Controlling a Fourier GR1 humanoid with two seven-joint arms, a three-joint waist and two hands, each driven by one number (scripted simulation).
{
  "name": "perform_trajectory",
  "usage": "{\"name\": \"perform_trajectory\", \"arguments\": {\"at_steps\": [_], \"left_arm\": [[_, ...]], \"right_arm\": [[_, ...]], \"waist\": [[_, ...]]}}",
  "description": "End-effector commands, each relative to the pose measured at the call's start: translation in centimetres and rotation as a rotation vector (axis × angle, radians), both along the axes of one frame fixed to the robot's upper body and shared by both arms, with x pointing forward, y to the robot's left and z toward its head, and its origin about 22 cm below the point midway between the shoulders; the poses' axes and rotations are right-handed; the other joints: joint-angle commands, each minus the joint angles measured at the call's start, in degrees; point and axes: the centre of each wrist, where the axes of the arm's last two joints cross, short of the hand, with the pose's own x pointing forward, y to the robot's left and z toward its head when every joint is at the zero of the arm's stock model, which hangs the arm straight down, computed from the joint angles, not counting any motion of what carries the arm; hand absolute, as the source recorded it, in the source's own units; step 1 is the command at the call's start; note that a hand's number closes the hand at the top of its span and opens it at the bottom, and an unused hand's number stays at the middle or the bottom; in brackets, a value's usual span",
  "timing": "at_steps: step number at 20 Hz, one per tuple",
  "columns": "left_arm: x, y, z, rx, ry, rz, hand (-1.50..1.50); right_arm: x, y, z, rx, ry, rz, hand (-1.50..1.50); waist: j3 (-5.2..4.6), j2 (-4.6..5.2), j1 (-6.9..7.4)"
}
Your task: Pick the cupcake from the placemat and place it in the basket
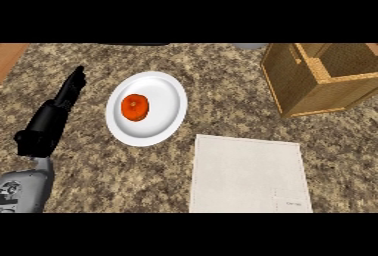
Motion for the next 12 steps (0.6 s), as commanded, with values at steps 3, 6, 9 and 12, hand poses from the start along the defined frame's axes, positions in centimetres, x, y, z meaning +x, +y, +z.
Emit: {"name": "perform_trajectory", "arguments": {"at_steps": [3, 6, 9, 12], "left_arm": [[0.1, -0.9, 0.6, -0.011, -0.009, 0.016, 0.0], [-0.9, 0.6, 0.1, -0.005, 0.004, 0.02, 0.0], [-0.1, 0.8, 2.4, 0.003, 0.002, 0.016, 0.0], [-0.9, 0.9, 0.7, -0.016, -0.006, 0.011, 0.0]], "right_arm": [[1.6, 3.0, -0.8, -0.1, 0.121, -0.005, 1.5], [1.1, 2.6, -1.6, -0.283, 0.08, -0.043, 1.5], [1.3, 3.2, -2.2, -0.394, 0.053, -0.081, 1.5], [1.4, 2.5, -2.7, -0.439, 0.03, -0.093, 1.5]], "waist": [[0.02, -0.18, -0.88], [0.02, -0.17, -0.63], [0.05, -0.18, -0.7], [0.05, 0.09, -0.16]]}}
